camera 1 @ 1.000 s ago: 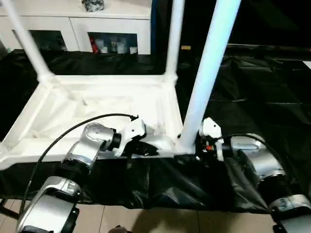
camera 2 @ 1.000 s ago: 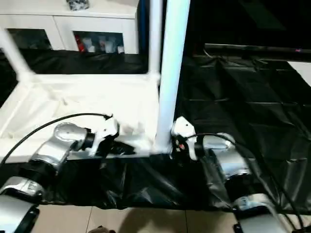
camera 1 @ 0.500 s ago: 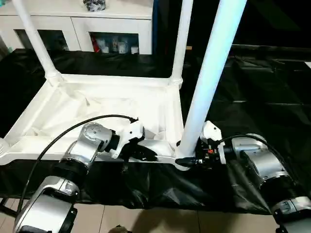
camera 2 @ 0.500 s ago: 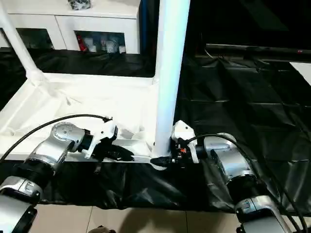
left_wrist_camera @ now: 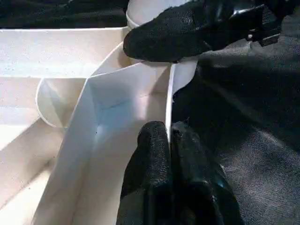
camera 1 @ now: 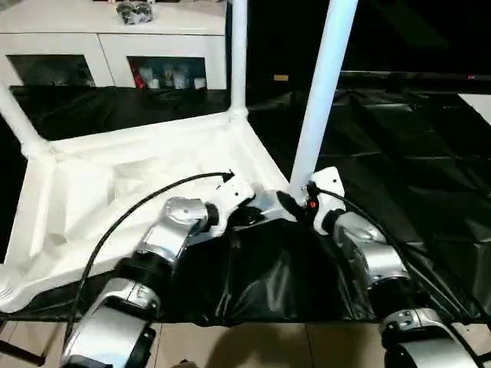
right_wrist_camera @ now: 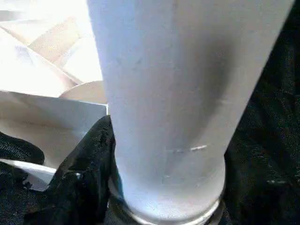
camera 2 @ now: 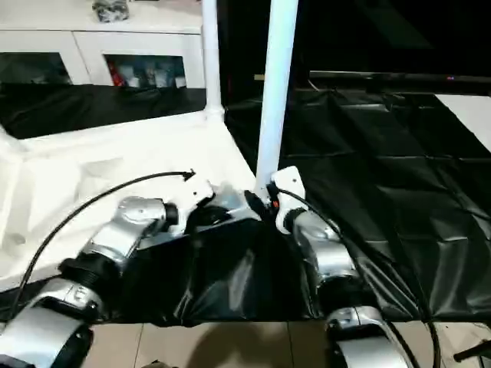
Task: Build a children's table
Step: Rotate leg to tighten
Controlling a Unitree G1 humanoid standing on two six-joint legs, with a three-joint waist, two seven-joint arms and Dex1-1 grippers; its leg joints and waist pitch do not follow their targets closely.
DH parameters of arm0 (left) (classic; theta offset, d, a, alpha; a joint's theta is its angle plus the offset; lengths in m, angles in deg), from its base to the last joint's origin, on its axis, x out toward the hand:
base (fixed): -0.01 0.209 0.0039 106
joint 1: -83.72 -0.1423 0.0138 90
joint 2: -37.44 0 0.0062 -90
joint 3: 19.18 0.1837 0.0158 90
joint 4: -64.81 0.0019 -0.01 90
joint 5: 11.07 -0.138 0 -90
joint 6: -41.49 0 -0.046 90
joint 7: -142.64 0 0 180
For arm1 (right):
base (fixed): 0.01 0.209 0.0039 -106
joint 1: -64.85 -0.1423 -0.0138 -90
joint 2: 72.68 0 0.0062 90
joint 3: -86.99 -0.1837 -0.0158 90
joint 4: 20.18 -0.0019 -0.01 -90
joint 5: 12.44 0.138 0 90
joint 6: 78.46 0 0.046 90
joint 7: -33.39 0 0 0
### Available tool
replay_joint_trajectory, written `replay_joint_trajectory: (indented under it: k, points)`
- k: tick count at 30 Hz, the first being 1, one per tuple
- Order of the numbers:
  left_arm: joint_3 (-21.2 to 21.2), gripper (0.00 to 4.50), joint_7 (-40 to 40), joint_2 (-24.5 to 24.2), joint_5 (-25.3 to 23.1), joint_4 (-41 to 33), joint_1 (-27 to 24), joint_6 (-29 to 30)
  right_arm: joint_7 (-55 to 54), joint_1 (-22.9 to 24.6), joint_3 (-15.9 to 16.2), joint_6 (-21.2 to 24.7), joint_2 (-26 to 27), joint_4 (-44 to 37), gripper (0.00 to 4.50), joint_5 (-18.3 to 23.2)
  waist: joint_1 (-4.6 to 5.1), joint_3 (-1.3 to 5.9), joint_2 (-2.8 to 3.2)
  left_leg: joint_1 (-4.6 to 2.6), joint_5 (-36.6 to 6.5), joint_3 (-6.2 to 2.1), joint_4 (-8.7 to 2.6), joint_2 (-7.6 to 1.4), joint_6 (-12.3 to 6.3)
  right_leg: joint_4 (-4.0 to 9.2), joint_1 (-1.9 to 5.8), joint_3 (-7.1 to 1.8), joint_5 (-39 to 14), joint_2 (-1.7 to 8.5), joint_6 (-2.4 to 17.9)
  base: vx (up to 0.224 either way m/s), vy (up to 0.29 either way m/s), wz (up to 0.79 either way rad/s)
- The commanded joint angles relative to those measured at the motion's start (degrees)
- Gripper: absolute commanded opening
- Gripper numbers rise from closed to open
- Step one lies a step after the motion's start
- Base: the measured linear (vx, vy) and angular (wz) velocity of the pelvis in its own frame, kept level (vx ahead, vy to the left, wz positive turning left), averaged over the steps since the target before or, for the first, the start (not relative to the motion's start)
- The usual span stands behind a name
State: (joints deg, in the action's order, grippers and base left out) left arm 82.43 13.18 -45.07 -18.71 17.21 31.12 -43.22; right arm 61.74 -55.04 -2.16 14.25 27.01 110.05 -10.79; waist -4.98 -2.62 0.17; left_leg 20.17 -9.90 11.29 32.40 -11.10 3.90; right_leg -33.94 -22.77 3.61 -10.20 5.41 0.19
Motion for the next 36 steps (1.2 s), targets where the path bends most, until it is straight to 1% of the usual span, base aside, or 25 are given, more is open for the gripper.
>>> replay_joint_trajectory:
  k: [1, 3, 4, 5, 6, 7, 8, 9, 10, 11, 12, 13, 14, 16, 18, 21, 22, 23, 25, 26, 27, 28, 33, 35, 36]
  points:
    - [1.4, 0.00, -1.5, 4.2, 2.3, -1.4, -0.3, -1.4, 8.6, 0.6, 6.5, 0.6, 6.0, -0.4, 3.41, 1.6, -0.04, 2.85, -0.68, -0.34, -19.7, -1.42, -4.23, -1.88, -1.25, 5.70, 1.48, -2.17, -26.8, 3.33, 7.0, 0.000, 0.000, 0.00]
    - [1.8, 0.00, 0.6, 3.5, 2.7, -2.0, -0.7, -2.1, 10.4, 0.7, 6.8, 0.5, 4.9, -1.1, 3.50, 1.9, 0.01, 2.93, -0.65, 0.03, -18.7, -1.43, -4.28, -1.94, -1.72, 5.37, 1.80, -2.19, -24.5, 3.34, 7.6, 0.000, 0.000, 0.00]
    - [2.0, 0.00, 1.4, 3.2, 2.8, -2.2, -0.8, -2.3, 10.9, 0.8, 7.0, 0.4, 4.5, -1.3, 3.79, 1.9, -0.02, 2.93, -0.65, 0.05, -18.4, -1.43, -4.29, -1.92, -1.83, 5.36, 1.86, -2.18, -24.1, 3.35, 7.8, 0.000, 0.000, 0.00]
    - [2.3, 0.00, 3.9, 2.3, 3.2, -3.0, -1.3, -3.0, 12.5, 0.9, 7.8, -0.1, 2.9, -1.6, 3.86, 1.1, -0.13, 3.03, -0.33, 0.03, -17.6, -1.40, -4.24, -1.96, -1.89, 5.16, 1.91, -2.26, -22.4, 3.35, 8.1, 0.000, 0.000, 0.00]
    - [2.3, 0.00, 3.9, 2.3, 3.2, -3.0, -1.3, -3.0, 12.5, 0.9, 7.8, -0.1, 2.9, -1.6, 3.88, 1.1, -0.09, 3.14, -0.42, 0.06, -17.3, -1.31, -4.15, -1.97, -2.03, 5.02, 1.98, -2.27, -21.0, 3.26, 8.5, 0.000, 0.000, 0.00]
    - [2.9, 0.00, 8.2, 1.0, 4.3, -4.4, -2.2, -3.9, 14.7, 1.2, 8.7, -0.8, 0.8, -1.9, 3.88, 0.3, -0.20, 3.20, -0.34, 0.13, -16.0, -1.30, -4.09, -1.96, -2.26, 4.72, 2.12, -2.28, -18.4, 3.27, 9.4, 0.000, 0.000, 0.00]
    - [3.5, 0.00, 12.6, -0.7, 5.4, -6.5, -3.2, -3.2, 18.6, 1.6, 9.5, -2.0, -1.8, -2.5, 3.88, 0.2, -0.16, 3.33, -0.41, 0.25, -14.9, -1.19, -3.90, -1.99, -2.68, 4.33, 2.36, -2.24, -15.5, 3.19, 10.5, 0.000, 0.000, 0.00]
    - [3.5, 0.00, 12.6, -0.7, 5.4, -6.5, -3.2, -3.2, 18.6, 1.6, 9.5, -2.0, -1.8, -2.5, 3.88, 0.2, -0.34, 3.35, -0.35, 0.25, -14.1, -0.98, -3.67, -2.05, -3.35, 4.10, 2.36, -2.25, -13.5, 3.13, 11.4, 0.000, 0.000, 0.00]
    - [3.6, 0.00, 13.3, -1.0, 5.5, -6.6, -3.3, -3.3, 19.9, 1.8, 9.8, -2.4, -2.5, -2.8, 3.88, 0.3, -0.42, 3.45, -0.12, 0.12, -12.8, -0.79, -3.51, -2.01, -3.86, 3.86, 2.30, -2.29, -11.1, 3.01, 12.4, 0.000, 0.000, 0.00]
    - [3.7, 0.00, 15.5, -2.2, 5.7, -6.9, -3.6, -3.2, 25.4, 2.8, 10.6, -3.4, -4.9, -4.6, 3.88, 1.2, -0.55, 3.59, -0.17, 0.18, -12.1, -0.78, -3.37, -1.92, -4.23, 3.68, 2.57, -2.18, -9.8, 2.94, 12.7, 0.000, 0.000, 0.00]
    - [3.6, 0.00, 16.5, -2.8, 5.9, -6.8, -3.6, -3.2, 28.6, 3.3, 11.1, -3.3, -6.2, -5.8, 3.88, 1.9, -0.90, 3.69, -0.10, 0.18, -10.5, -0.59, -3.14, -2.08, -5.11, 3.32, 2.53, -2.17, -6.8, 2.77, 13.4, 0.000, 0.000, 0.00]
    - [3.6, 0.00, 16.7, -2.9, 5.9, -6.8, -3.7, -3.2, 29.1, 3.4, 11.2, -3.3, -6.4, -6.0, 3.88, 2.0, -0.87, 3.60, -0.14, 0.30, -10.1, -0.51, -3.09, -2.05, -5.59, 3.25, 2.57, -2.17, -5.8, 2.70, 13.8, 0.000, 0.000, 0.00]
    - [3.3, 0.00, 17.7, -3.4, 6.2, -6.5, -3.6, -3.1, 32.5, 4.0, 11.7, -3.2, -7.8, -7.3, 3.88, 2.6, -1.09, 3.63, -0.06, 0.31, -9.8, -0.55, -3.05, -2.14, -5.99, 3.12, 2.63, -2.04, -5.6, 2.77, 14.2, 0.000, 0.000, 0.00]
    - [3.1, 0.00, 18.0, -3.6, 6.3, -6.3, -3.6, -3.1, 33.7, 4.1, 11.9, -3.1, -8.3, -7.6, 3.88, 2.8, -1.32, 3.54, -0.03, 0.23, -10.5, -0.54, -3.07, -2.21, -5.91, 3.30, 2.59, -2.01, -7.3, 2.88, 14.1, 0.000, 0.000, 0.00]
    - [2.4, 0.00, 20.8, -4.8, 7.1, -5.4, -3.3, -2.4, 40.4, 4.5, 13.1, -1.2, -10.4, -9.7, 3.88, 4.2, -1.55, 3.38, -0.02, 0.04, -12.7, -0.60, -3.27, -2.27, -5.06, 3.70, 2.51, -1.98, -11.5, 2.91, 13.6, 0.000, 0.000, 0.00]
    - [2.3, 0.00, 22.6, -5.8, 7.4, -5.2, -3.2, -2.0, 44.3, 4.5, 14.2, 0.0, -11.6, -10.5, 3.88, 4.8, -1.69, 3.25, -0.03, -0.01, -14.5, -0.70, -3.51, -2.35, -4.20, 3.97, 2.42, -2.06, -14.9, 2.99, 12.7, 0.000, 0.000, 0.00]
    - [2.4, 0.00, 23.3, -6.4, 7.4, -5.1, -3.1, -2.0, 45.6, 4.5, 14.9, 0.2, -12.0, -10.6, 3.62, 4.8, -1.74, 3.22, -0.02, -0.11, -15.1, -0.76, -3.61, -2.43, -3.78, 4.08, 2.31, -2.07, -16.0, 3.09, 12.4, 0.000, 0.000, 0.00]
    - [2.5, 0.00, 23.7, -6.8, 7.4, -5.0, -3.0, -2.1, 46.5, 4.5, 15.3, 0.4, -12.3, -10.6, 3.55, 4.7, -1.73, 3.20, -0.04, -0.16, -15.2, -0.74, -3.63, -2.43, -3.63, 4.16, 2.25, -2.10, -16.4, 3.10, 12.3, 0.000, 0.000, 0.00]
    - [2.4, 0.00, 24.3, -7.2, 7.3, -4.8, -2.7, -2.1, 47.2, 4.5, 15.8, 0.5, -12.6, -10.7, 3.55, 4.4, -1.76, 3.22, -0.07, -0.10, -14.9, -0.79, -3.66, -2.45, -3.26, 4.11, 2.25, -2.14, -16.5, 3.15, 12.2, 0.000, 0.000, 0.00]
    - [2.2, 0.00, 24.9, -7.7, 7.3, -4.7, -2.4, -2.1, 47.6, 4.5, 16.3, 0.3, -12.8, -10.6, 3.55, 3.7, -1.78, 3.25, -0.38, -0.08, -14.6, -0.77, -3.64, -2.41, -3.24, 4.07, 2.30, -2.10, -16.4, 3.14, 12.1, 0.000, 0.000, 0.00]
    - [2.1, 0.00, 25.1, -7.7, 7.2, -4.7, -2.4, -2.1, 47.7, 4.5, 16.4, 0.2, -12.8, -10.6, 3.40, 3.6, -1.78, 3.27, -0.22, 0.01, -14.3, -0.81, -3.63, -2.40, -3.27, 4.03, 2.34, -2.10, -16.4, 3.19, 12.0, 0.000, 0.000, 0.00]
    - [2.1, 0.00, 25.4, -8.0, 7.1, -4.6, -2.2, -2.1, 47.6, 4.4, 16.4, 0.1, -12.6, -10.4, 3.26, 3.2, -1.77, 3.27, -0.39, 0.01, -14.1, -0.81, -3.65, -2.44, -3.30, 4.00, 2.33, -2.09, -16.2, 3.19, 11.9, 0.000, 0.000, 0.00]
    - [2.0, 0.00, 25.7, -8.6, 7.1, -4.3, -2.0, -2.3, 47.9, 4.6, 16.2, 0.9, -12.1, -10.8, 3.03, 3.5, -1.82, 3.43, -0.42, 0.10, -12.0, -0.71, -3.40, -2.33, -3.87, 3.59, 2.41, -2.07, -13.0, 3.11, 12.6, 0.000, 0.000, 0.00]
    - [1.8, 0.00, 25.1, -8.6, 7.2, -4.3, -2.1, -2.5, 47.8, 4.8, 16.2, 1.3, -12.0, -11.1, 2.87, 3.6, -1.83, 3.38, -0.40, 0.09, -12.2, -0.70, -3.41, -2.34, -3.91, 3.65, 2.38, -2.05, -13.2, 3.10, 12.7, 0.000, 0.000, 0.00]
    - [1.8, 0.00, 25.1, -8.6, 7.2, -4.3, -2.1, -2.5, 47.8, 4.8, 16.2, 1.3, -12.0, -11.1, 2.87, 3.6, -1.84, 3.36, -0.39, 0.08, -12.5, -0.71, -3.43, -2.34, -3.80, 3.71, 2.39, -2.04, -13.9, 3.16, 12.5, 0.000, 0.000, 0.00]
